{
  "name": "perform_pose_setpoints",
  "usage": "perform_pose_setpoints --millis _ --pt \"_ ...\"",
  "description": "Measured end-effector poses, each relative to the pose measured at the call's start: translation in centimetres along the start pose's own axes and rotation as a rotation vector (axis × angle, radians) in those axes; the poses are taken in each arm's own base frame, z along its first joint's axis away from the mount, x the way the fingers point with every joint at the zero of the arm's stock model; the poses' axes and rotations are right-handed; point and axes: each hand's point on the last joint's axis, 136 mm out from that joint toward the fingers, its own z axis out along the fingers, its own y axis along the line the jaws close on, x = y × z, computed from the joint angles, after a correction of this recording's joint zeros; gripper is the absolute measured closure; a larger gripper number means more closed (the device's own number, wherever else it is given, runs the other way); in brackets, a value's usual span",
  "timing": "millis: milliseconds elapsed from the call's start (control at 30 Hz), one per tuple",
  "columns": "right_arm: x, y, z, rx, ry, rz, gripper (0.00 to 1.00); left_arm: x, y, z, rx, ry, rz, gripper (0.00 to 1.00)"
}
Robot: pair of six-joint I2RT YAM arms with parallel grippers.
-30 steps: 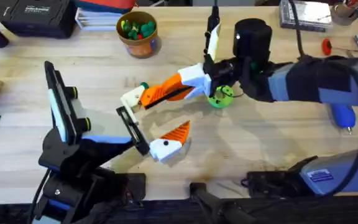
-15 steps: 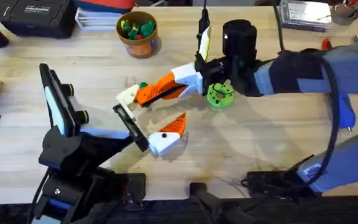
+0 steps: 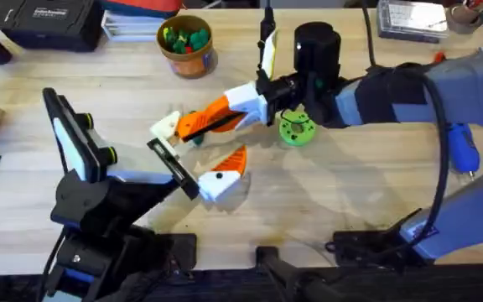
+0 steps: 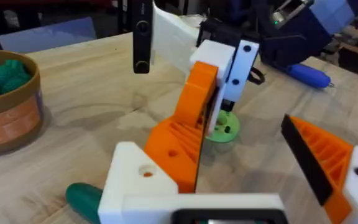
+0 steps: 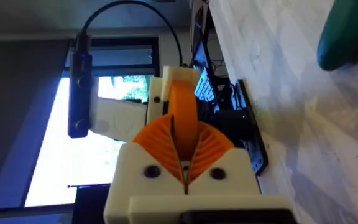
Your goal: Pick up the gripper from the table and insert it into the empty holder that is missing its gripper. Then pick up a screw, insert it into the mounting hole, and use the screwdriver to tighten it. Finally, clean up the table by picking up the vegetable and placing it into the bucket.
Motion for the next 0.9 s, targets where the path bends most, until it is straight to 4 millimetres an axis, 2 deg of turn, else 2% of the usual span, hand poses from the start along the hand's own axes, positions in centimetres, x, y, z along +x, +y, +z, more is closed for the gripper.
perform_pose_setpoints --millis 167,367,533,733,900 --pt "0.5 0.2 0.9 -0.001 0.024 -0.004 0.992 -0.2 0.9 -0.1 -0.051 -0.006 0.0 0.012" --pt "1.4 0.3 1.4 -0.01 0.064 -0.004 0.992 -0.2 1.0 -0.1 -0.056 -0.007 0.001 0.011" --pt "1.0 0.3 0.6 -0.014 0.056 0.002 0.992 -0.1 0.4 -0.1 -0.025 -0.004 0.009 0.011" --pt "-0.3 0.1 -0.9 -0.006 -0.004 0.014 0.993 0.0 -0.9 0.0 0.046 0.006 0.017 0.011" --pt "-0.4 0.0 -0.6 0.0 -0.016 0.016 0.993 0.0 -0.8 0.0 0.041 0.006 0.017 0.012"
